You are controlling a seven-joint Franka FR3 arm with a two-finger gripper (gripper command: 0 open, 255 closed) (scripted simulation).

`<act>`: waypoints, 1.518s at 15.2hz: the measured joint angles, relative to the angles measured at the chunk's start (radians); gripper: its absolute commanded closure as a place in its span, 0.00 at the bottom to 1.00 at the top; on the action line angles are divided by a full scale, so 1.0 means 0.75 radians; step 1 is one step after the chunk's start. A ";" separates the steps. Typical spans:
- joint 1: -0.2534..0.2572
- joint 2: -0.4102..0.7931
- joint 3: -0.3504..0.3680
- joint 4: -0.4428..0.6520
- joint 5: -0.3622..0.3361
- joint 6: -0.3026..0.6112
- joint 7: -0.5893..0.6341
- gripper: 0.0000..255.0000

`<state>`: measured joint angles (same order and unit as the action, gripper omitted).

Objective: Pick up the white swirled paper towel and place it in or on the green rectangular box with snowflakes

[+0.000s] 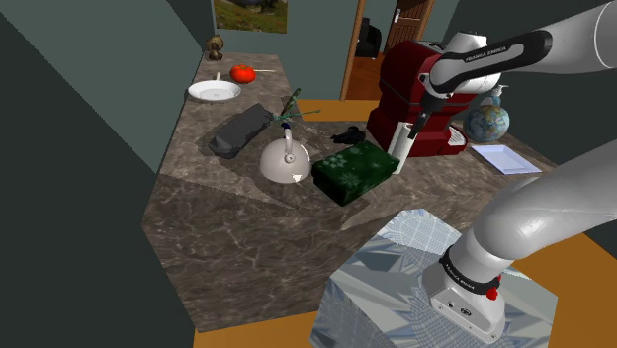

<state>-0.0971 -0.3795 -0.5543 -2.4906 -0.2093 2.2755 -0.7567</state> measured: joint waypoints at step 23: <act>-0.007 -0.046 0.022 0.051 -0.006 -0.094 0.008 1.00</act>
<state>-0.1021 -0.4138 -0.5380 -2.4521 -0.2139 2.2049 -0.7504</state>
